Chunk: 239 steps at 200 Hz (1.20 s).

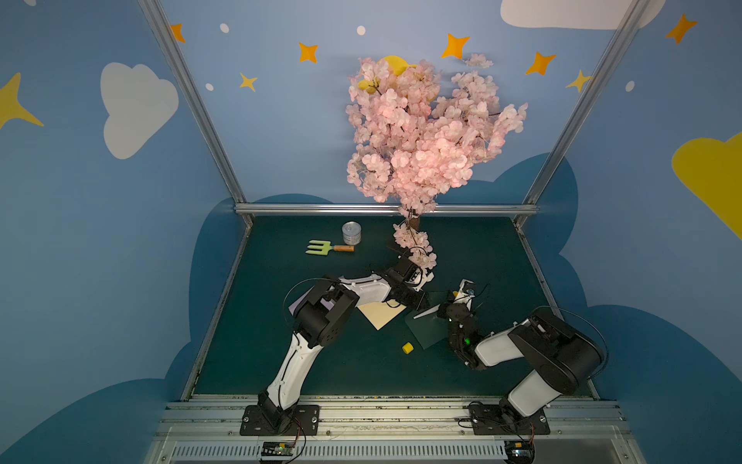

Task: Seal the envelope with a glue stick
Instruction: Apply the envelope at the center of the board.

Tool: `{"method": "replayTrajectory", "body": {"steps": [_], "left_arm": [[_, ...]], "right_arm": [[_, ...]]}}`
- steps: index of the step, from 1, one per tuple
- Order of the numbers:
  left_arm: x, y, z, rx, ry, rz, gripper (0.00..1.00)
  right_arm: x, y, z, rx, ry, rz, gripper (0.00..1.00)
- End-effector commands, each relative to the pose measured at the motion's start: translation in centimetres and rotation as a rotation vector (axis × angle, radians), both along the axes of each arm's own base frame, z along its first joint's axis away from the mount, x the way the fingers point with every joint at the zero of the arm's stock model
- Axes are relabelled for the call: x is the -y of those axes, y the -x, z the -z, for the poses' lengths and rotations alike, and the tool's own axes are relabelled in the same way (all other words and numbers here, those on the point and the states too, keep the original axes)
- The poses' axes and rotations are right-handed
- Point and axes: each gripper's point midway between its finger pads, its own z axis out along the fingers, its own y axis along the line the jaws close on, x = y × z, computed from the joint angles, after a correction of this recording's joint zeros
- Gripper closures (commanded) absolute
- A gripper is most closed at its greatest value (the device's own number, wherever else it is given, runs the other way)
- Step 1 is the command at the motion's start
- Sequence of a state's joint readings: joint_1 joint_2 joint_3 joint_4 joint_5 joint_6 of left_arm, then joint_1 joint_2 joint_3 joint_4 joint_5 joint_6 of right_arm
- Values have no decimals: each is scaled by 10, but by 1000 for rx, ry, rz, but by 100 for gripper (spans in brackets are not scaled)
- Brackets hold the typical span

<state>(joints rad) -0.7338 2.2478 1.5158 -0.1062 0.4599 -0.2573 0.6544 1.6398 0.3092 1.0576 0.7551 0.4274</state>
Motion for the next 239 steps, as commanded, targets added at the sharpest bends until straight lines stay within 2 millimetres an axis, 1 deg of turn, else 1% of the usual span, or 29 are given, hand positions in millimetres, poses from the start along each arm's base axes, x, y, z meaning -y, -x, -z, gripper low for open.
{"method": "replayTrajectory", "body": {"steps": [1,21,37,79,93,110,129,146,149,163,180,199,202,219,239], "left_arm": [[-4,7,15,-23,-21,14,98],[-4,6,15,-25,-20,11,98],[-4,5,15,-26,-24,8,98],[-4,4,13,-23,-28,7,98],[-5,4,14,-22,-33,5,98],[-6,3,14,-21,-35,3,98],[-7,2,14,-22,-35,1,98],[-7,2,13,-19,-34,2,98],[-7,1,13,-19,-34,1,98],[-7,2,13,-16,-36,5,97],[-8,3,12,-13,-35,12,98],[-8,3,11,-12,-29,15,98],[-8,4,11,-12,-29,16,98],[-8,5,12,-15,-30,18,98],[-10,5,13,-15,-35,14,98]], "right_arm": [[5,-1,17,-68,92,-22,100],[-11,3,17,-77,130,-88,100],[-28,13,17,-74,172,-136,100],[-65,36,25,-95,168,-224,100],[-72,42,23,-92,165,-232,100],[-75,49,19,-97,166,-223,100],[-70,54,17,-99,184,-192,100],[-52,53,18,-117,181,-123,100],[-46,54,23,-138,197,-112,100],[-30,53,29,-167,177,-69,100],[-17,47,30,-178,171,-35,100],[-8,38,30,-167,185,-14,100],[-9,35,26,-149,169,-12,100],[-2,25,24,-122,156,11,100],[-3,16,19,-96,179,3,100]]}}
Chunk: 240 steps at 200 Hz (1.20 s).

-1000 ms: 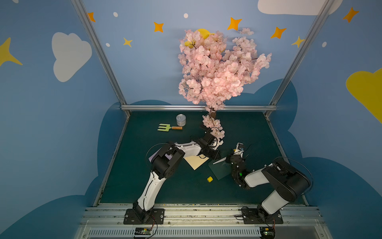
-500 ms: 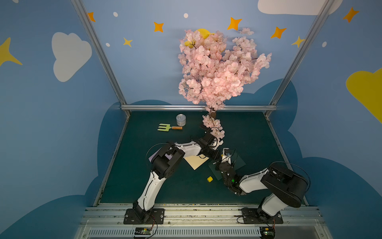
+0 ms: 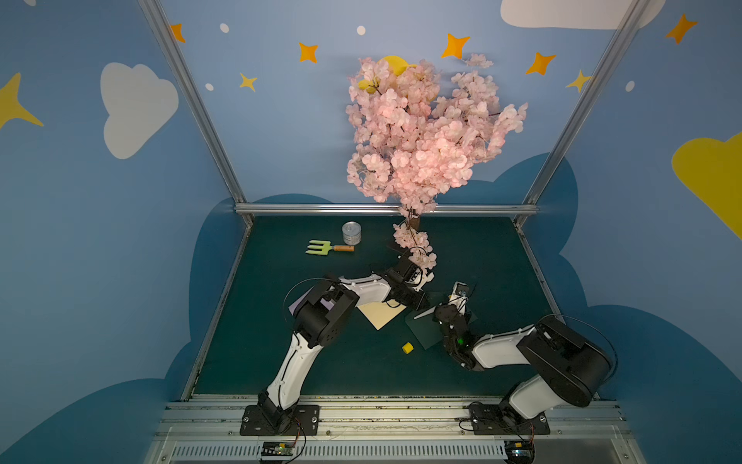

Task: Seal the envelope with a glue stick
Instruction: Apply the envelope at the center of the board.

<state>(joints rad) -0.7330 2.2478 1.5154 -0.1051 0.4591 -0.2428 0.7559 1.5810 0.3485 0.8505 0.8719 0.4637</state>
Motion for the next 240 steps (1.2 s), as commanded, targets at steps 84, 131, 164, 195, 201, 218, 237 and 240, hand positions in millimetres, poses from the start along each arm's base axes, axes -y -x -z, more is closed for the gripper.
{"method": "replayTrajectory", "body": {"steps": [84,131,164,195,201,218,237,240], "left_arm": [[-8,3,12,-30,-32,-10,98],[-9,2,11,-23,-36,-4,98],[-9,4,10,-23,-27,8,97],[-9,5,9,-22,-24,10,98],[-9,4,10,-22,-24,10,98],[-9,5,10,-25,-25,9,98],[-10,4,10,-23,-26,6,98],[-9,4,10,-22,-27,5,98]], "right_arm": [[-49,39,26,-137,56,-172,100],[-30,42,24,-160,76,-91,100],[6,28,36,-185,53,5,100],[26,14,31,-156,69,55,100],[29,11,30,-150,69,61,100],[33,6,29,-143,80,63,100],[21,9,28,-147,90,13,100],[18,10,28,-149,90,3,100]]}}
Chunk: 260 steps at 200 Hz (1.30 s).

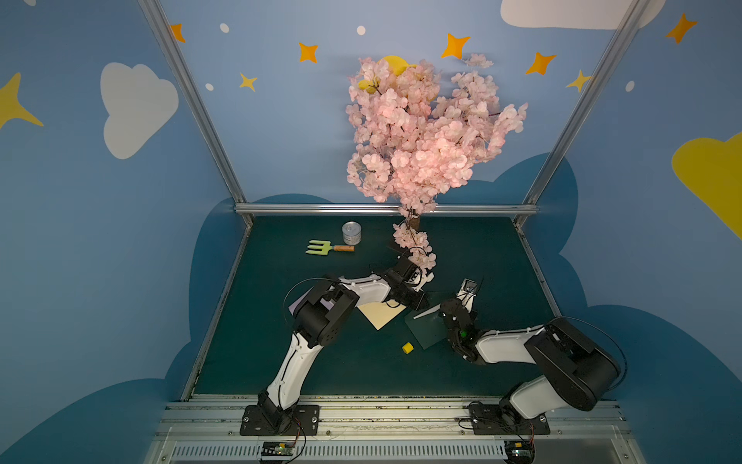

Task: Seal the envelope with a glue stick
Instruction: Apply the envelope at the center of the board.

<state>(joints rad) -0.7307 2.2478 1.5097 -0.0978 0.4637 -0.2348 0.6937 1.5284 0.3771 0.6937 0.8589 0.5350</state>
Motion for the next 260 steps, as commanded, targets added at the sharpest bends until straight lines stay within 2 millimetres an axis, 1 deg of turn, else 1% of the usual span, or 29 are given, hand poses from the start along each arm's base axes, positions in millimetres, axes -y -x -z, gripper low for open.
{"method": "replayTrajectory", "body": {"steps": [1,35,47,66,85,105,117,141,158,183,206,230,250,260], "left_arm": [[-9,4,9,-26,-30,-1,98],[-8,3,9,-28,-29,-10,98],[-9,2,9,-28,-29,-15,98],[-9,2,9,-29,-33,-16,98],[-8,1,9,-24,-31,-14,98],[-8,2,11,-27,-29,-11,98],[-7,2,10,-27,-24,-11,98],[-8,2,10,-28,-24,-10,98],[-7,3,9,-30,-22,-6,97],[-7,3,9,-31,-20,-8,98],[-6,4,9,-30,-20,-4,98],[-6,4,8,-27,-23,-6,98],[-6,5,8,-22,-35,-11,98],[-6,6,9,-21,-44,-13,98]], "right_arm": [[-4,15,26,-103,106,-78,100],[-40,37,24,-125,70,-162,100],[-45,46,26,-149,50,-159,100],[-46,58,26,-197,27,-133,100],[-42,64,23,-216,24,-113,100],[-35,64,22,-209,39,-86,100],[-29,61,26,-211,48,-68,100],[-10,52,33,-200,12,-14,100],[1,43,30,-173,6,5,100],[7,27,14,-120,-25,-7,100],[11,18,-3,-79,-42,-15,100],[13,16,-15,-55,-69,-35,100],[20,16,-34,-15,-126,-30,100],[26,17,-44,-3,-172,-16,100]]}}
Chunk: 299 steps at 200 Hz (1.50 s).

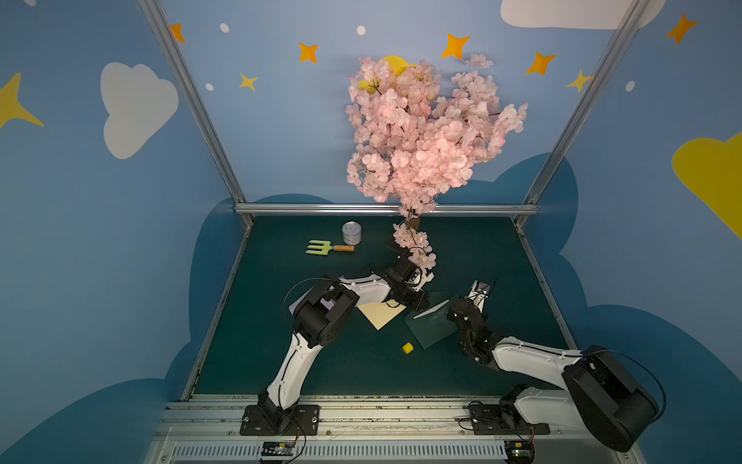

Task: Seal the envelope with a glue stick
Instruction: Apply the envelope at the center of the board, then adjust the envelope at the center of the board, then seal the envelope at the center of the board.

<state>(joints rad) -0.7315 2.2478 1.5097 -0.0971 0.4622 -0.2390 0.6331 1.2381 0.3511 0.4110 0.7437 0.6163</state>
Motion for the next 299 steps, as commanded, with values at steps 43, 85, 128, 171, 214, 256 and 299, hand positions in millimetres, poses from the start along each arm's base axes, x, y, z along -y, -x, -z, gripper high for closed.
{"method": "replayTrajectory", "body": {"steps": [43,85,128,171,214,256,299], "left_arm": [[-3,13,9,17,-97,1,98],[7,21,0,0,-140,-51,88],[11,29,-16,-7,-108,-59,50],[2,29,-68,-28,39,-58,38],[-18,9,-95,-106,164,-128,59],[-7,-1,-80,-171,185,-122,98],[15,9,-66,-187,170,-75,98]], "right_arm": [[45,10,-47,55,-287,92,100],[62,19,-62,63,-313,97,100],[59,21,-59,39,-318,65,100],[56,20,-66,50,-321,30,100],[61,22,-67,42,-359,46,100],[66,28,-71,40,-391,64,100],[69,34,-74,55,-403,58,100]]}}
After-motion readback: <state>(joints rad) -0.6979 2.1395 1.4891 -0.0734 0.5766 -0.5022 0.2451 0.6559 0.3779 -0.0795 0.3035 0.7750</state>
